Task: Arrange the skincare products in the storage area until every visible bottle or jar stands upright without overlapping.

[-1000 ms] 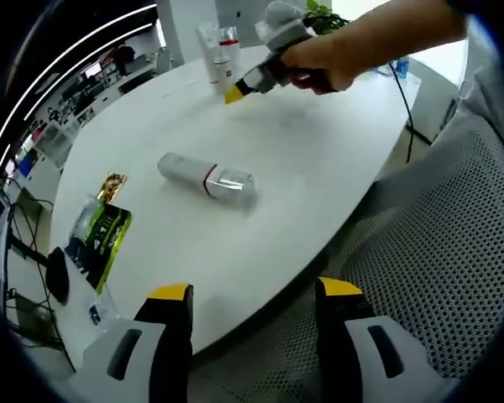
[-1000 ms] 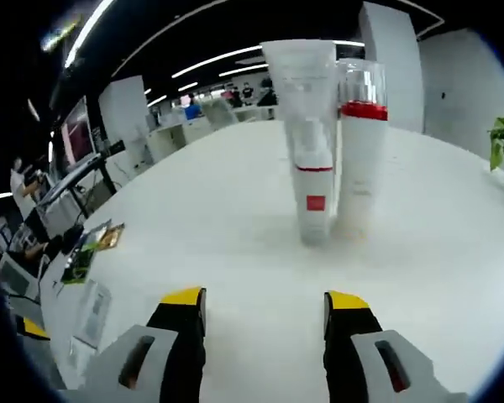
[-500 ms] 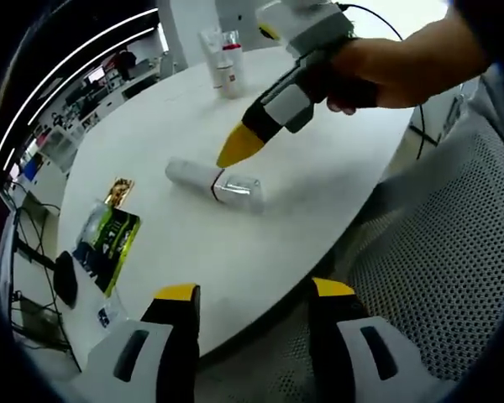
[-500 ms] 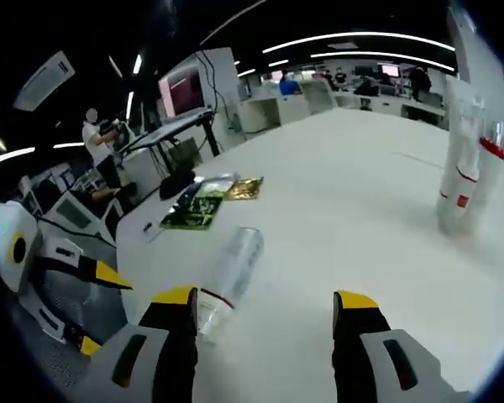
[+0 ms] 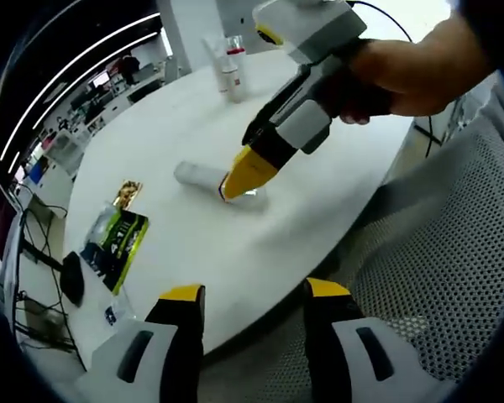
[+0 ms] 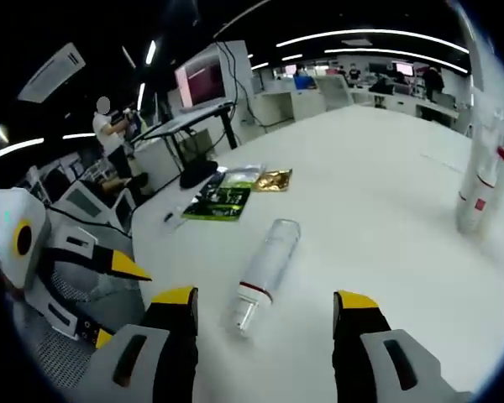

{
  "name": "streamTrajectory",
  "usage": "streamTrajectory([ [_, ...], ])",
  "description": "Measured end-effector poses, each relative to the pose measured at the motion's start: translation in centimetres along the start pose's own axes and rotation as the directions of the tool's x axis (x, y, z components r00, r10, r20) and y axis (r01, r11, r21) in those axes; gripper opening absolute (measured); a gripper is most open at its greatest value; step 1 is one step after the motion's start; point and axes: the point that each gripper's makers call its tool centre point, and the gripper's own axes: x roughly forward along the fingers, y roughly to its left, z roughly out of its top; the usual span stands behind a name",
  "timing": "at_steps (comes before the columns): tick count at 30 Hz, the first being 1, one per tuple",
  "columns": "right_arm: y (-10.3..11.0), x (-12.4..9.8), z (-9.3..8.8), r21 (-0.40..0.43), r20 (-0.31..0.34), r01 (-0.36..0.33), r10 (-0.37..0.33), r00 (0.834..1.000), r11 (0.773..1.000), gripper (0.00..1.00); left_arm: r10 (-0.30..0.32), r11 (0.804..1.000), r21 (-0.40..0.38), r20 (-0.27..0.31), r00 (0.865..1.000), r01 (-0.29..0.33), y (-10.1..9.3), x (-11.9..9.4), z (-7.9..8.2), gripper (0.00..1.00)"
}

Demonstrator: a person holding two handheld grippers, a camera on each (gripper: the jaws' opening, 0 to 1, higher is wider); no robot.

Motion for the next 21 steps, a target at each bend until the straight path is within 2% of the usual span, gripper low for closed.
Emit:
streamTrajectory([
  [3, -0.5, -0.1, 0.1, 0.004, 0.011, 0.005, -0.005, 1.000, 1.000, 0.62, -0.010, 1.000, -0.010, -0.035, 0.999, 0.009, -0.2, 0.2, -0.9, 0.41],
  [6, -1.3, 0.1, -0.4, 0.034, 0.003, 0.025, -0.025, 1.000, 0.999, 0.63, -0.014, 1.000, 0.000, -0.019, 1.000, 0.014, -0.4, 0.0, -0.6, 0.41],
  [8, -1.2, 0.0, -0.5, 0.046, 0.005, 0.024, -0.025, 1.000, 0.999, 0.64, -0.017, 1.000, 0.002, -0.008, 1.000, 0.017, -0.5, -0.1, -0.4, 0.41],
  [12, -1.1, -0.3, -0.9, 0.024, -0.009, 0.035, -0.035, 0.999, 0.999, 0.65, -0.021, 1.000, 0.000, -0.035, 0.999, 0.021, -0.5, 0.0, -1.1, 0.41],
  [17, -1.0, -0.9, -1.5, 0.053, 0.000, 0.039, -0.039, 0.999, 0.998, 0.65, -0.024, 1.000, 0.001, -0.044, 0.999, 0.024, -0.5, -0.2, -1.5, 0.42],
  [19, -0.9, -0.9, -1.8, 0.049, -0.002, 0.037, -0.037, 0.999, 0.998, 0.65, -0.016, 1.000, 0.001, -0.018, 1.000, 0.016, -0.2, -0.3, -1.3, 0.43],
  [20, -0.7, -0.9, -2.0, 0.049, -0.002, 0.030, -0.029, 1.000, 0.998, 0.65, -0.019, 1.000, 0.002, -0.047, 0.999, 0.020, -0.3, -0.3, -1.6, 0.43],
  [21, -0.6, -0.8, -2.1, 0.051, -0.003, 0.026, -0.026, 1.000, 0.998, 0.65, -0.024, 1.000, 0.008, -0.052, 0.998, 0.025, -0.4, -0.2, -1.7, 0.43],
])
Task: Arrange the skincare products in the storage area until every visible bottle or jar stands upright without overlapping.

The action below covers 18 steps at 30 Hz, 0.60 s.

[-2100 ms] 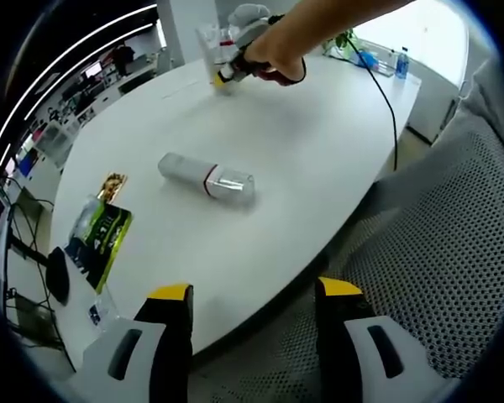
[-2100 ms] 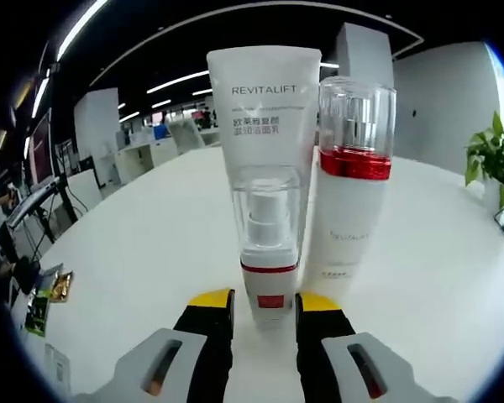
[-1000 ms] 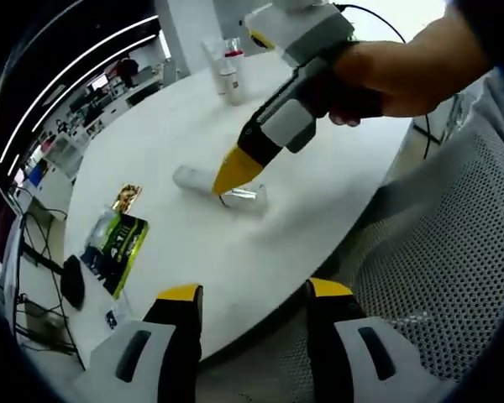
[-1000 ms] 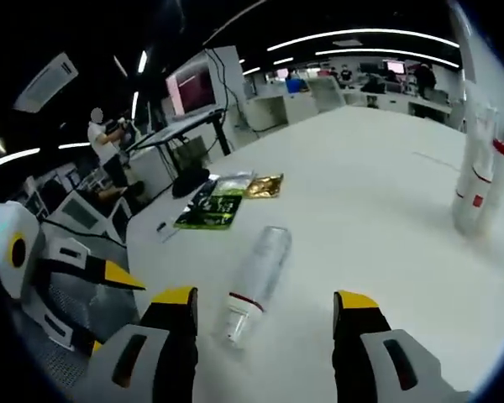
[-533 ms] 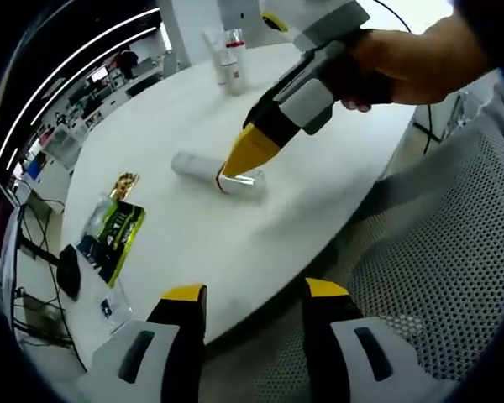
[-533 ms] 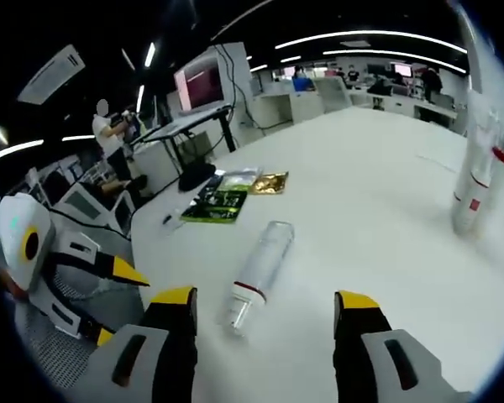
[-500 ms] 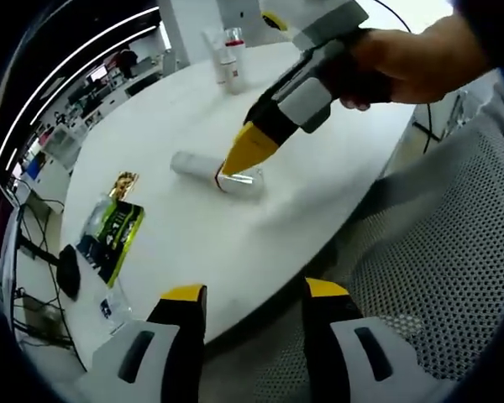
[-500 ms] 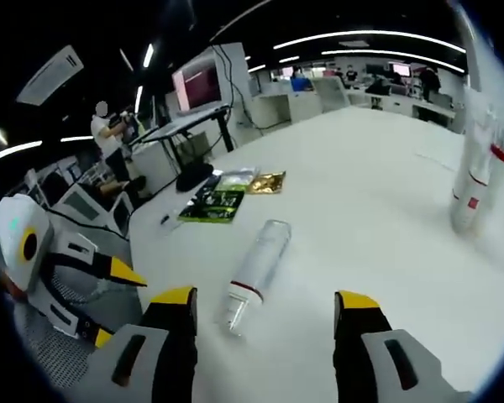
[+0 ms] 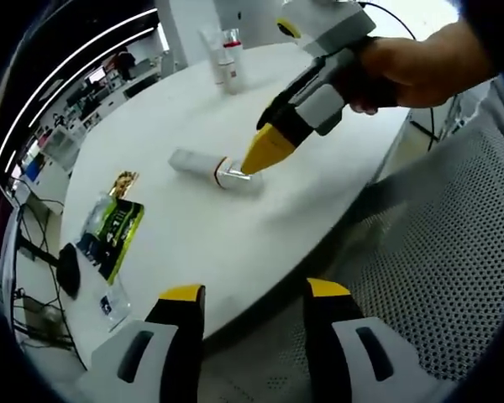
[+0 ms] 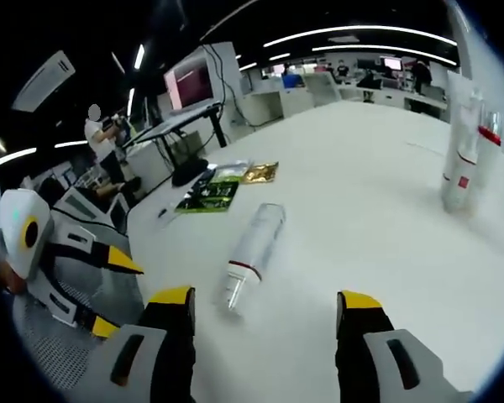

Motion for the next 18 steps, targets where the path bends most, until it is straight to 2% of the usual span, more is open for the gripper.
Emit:
streamTrajectory([
  [4, 0.6, 0.6, -0.5, 0.022, -0.020, -0.020, 0.020, 1.000, 1.000, 0.64, -0.010, 1.000, 0.018, -0.002, 1.000, 0.010, -0.2, 0.1, 0.1, 0.42],
  [7, 1.4, 1.0, -0.3, -0.001, -0.034, -0.040, 0.039, 0.999, 0.999, 0.64, -0.009, 1.000, 0.002, 0.003, 1.000, 0.009, -0.1, 0.1, 0.0, 0.43],
  [9, 1.7, 1.7, 0.0, -0.023, -0.037, -0.046, 0.045, 0.998, 0.999, 0.62, -0.016, 1.000, 0.017, -0.034, 0.999, 0.017, -0.4, 0.2, -0.5, 0.44],
  [11, 1.8, 2.6, 0.2, -0.057, -0.053, -0.048, 0.045, 0.998, 0.997, 0.60, -0.012, 1.000, 0.016, -0.024, 1.000, 0.013, -0.2, 0.2, -0.4, 0.45],
  [14, 1.8, 3.5, 0.4, -0.142, -0.094, -0.040, 0.027, 0.995, 0.989, 0.43, -0.010, 1.000, 0.011, -0.012, 1.000, 0.010, -0.2, 0.1, -0.1, 0.45],
  [17, 2.0, 4.3, 0.5, -0.175, -0.108, -0.048, 0.029, 0.994, 0.983, 0.42, -0.014, 1.000, 0.021, -0.015, 1.000, 0.014, -0.2, 0.3, 0.0, 0.45],
  [18, 1.9, 4.3, 0.5, -0.187, -0.113, -0.049, 0.028, 0.993, 0.981, 0.39, -0.013, 1.000, 0.020, -0.016, 1.000, 0.014, -0.1, 0.3, 0.2, 0.45],
])
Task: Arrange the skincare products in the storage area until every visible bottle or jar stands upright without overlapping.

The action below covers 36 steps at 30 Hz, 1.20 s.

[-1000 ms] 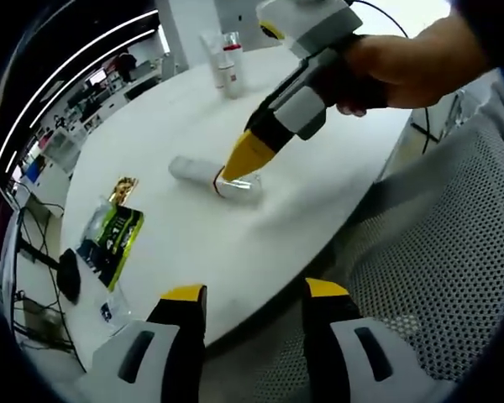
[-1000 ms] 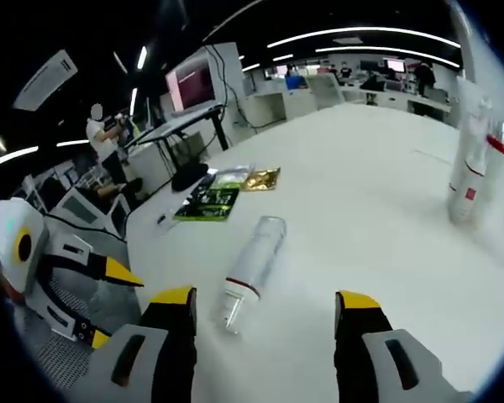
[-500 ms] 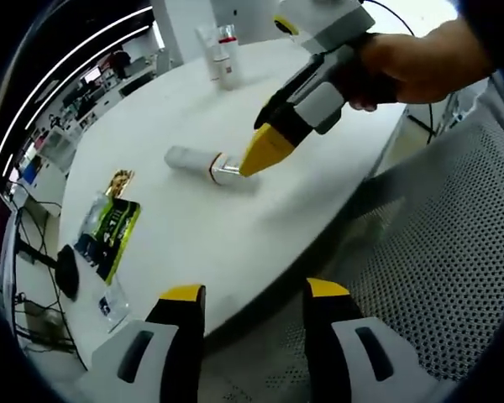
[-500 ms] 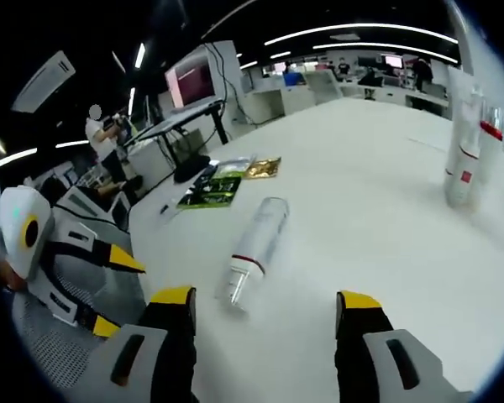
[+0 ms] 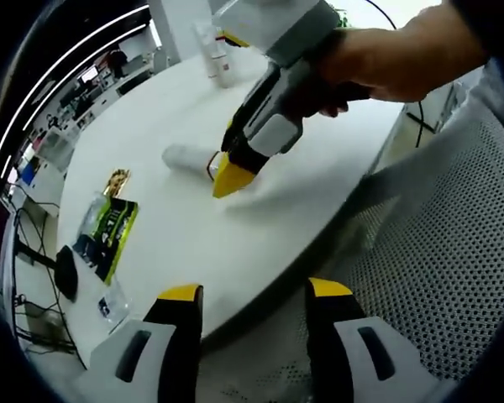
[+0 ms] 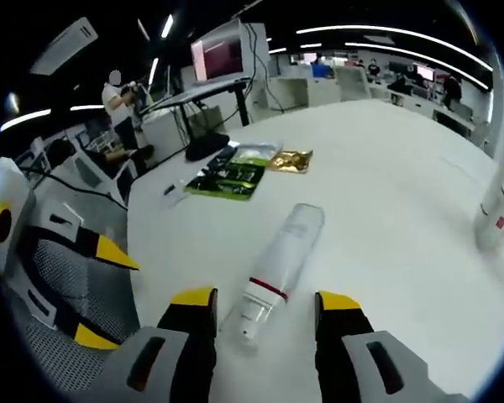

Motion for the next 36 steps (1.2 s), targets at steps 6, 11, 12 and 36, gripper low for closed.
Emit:
streamTrajectory([
  [6, -1.1, -0.6, -0.4, -0.001, -0.015, -0.020, 0.020, 1.000, 1.000, 0.18, 0.019, 1.000, -0.007, 0.006, 1.000, -0.019, 0.5, 0.1, 0.4, 0.48],
  [11, -1.1, -0.6, -0.4, -0.058, -0.014, -0.042, 0.041, 0.999, 0.997, 0.15, 0.016, 1.000, -0.017, 0.028, 0.999, -0.016, 0.5, 0.2, 1.0, 0.48],
  [12, -1.1, -0.6, -0.5, -0.083, -0.017, -0.046, 0.045, 0.999, 0.996, 0.15, 0.016, 1.000, -0.017, 0.028, 0.999, -0.015, 0.5, 0.3, 1.1, 0.48],
  [36, 4.4, -7.2, -2.2, -0.746, -0.116, -0.258, 0.262, 0.958, 0.614, 0.11, 0.097, 0.994, 0.034, 0.169, 0.981, -0.104, 1.6, -1.1, 3.8, 0.48],
])
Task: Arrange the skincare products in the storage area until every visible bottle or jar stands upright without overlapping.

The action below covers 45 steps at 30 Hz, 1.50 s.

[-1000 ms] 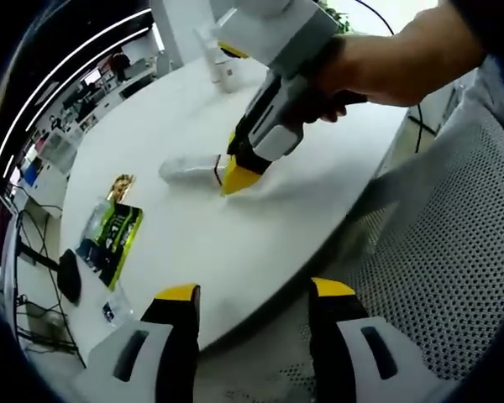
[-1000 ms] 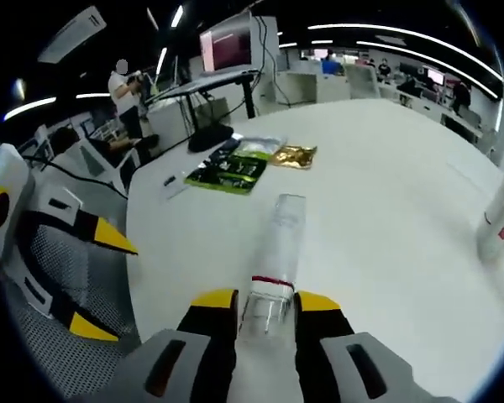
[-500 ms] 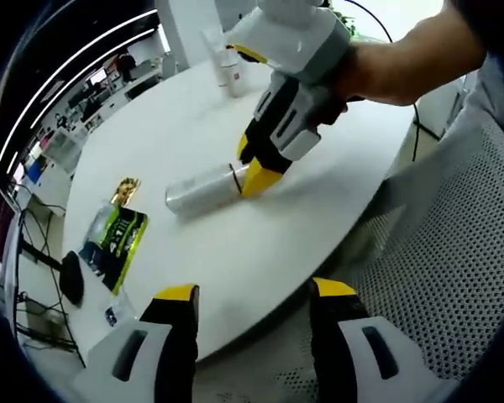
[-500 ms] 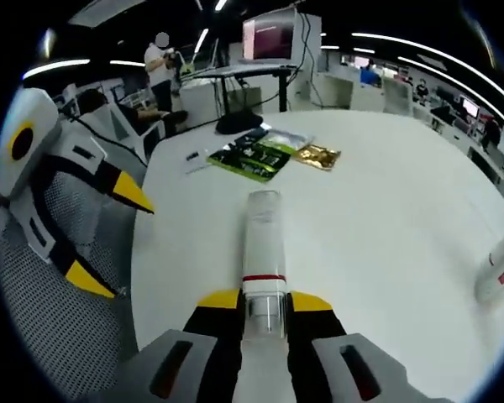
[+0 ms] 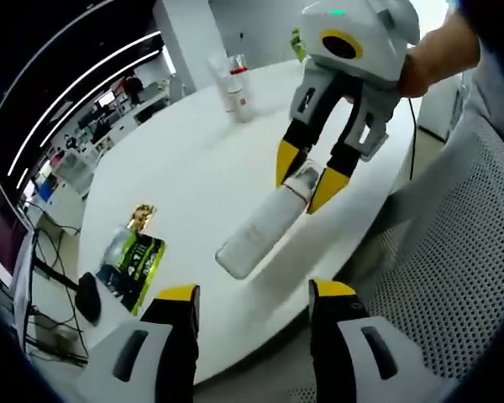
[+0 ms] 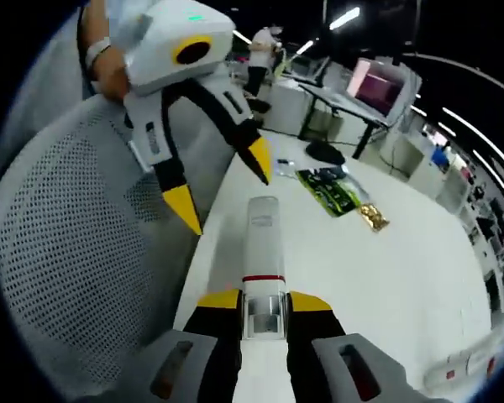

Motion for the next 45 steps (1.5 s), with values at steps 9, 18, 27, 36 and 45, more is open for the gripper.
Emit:
streamTrajectory([
  [9, 1.3, -0.5, 3.8, -0.240, 0.041, -0.093, 0.106, 0.994, 0.966, 0.11, -0.059, 0.992, 0.116, 0.020, 0.998, 0.056, -1.7, -0.2, 0.7, 0.35],
  [18, 0.9, -0.4, 5.1, -0.335, 0.054, -0.112, 0.137, 0.989, 0.935, 0.12, -0.063, 0.978, 0.198, -0.015, 0.998, 0.064, -1.6, -0.6, 0.3, 0.20],
  [27, -0.1, 0.4, 5.0, -0.142, 0.081, -0.078, 0.090, 0.993, 0.987, 0.26, -0.099, 0.995, -0.026, -0.042, 0.994, 0.098, -1.7, -0.6, -0.5, 0.19],
  [36, -2.7, -0.2, 3.4, 0.649, 0.253, -0.132, -0.048, 0.966, 0.749, 0.44, -0.069, 0.989, -0.135, -0.036, 0.997, 0.063, -0.6, -0.8, -0.6, 0.19],
  [45, -1.5, -0.1, 4.6, 0.853, 0.500, -0.511, -0.122, 0.858, -0.101, 0.46, -0.059, 0.984, -0.167, 0.002, 0.998, 0.059, -0.4, -1.1, 0.1, 0.19],
])
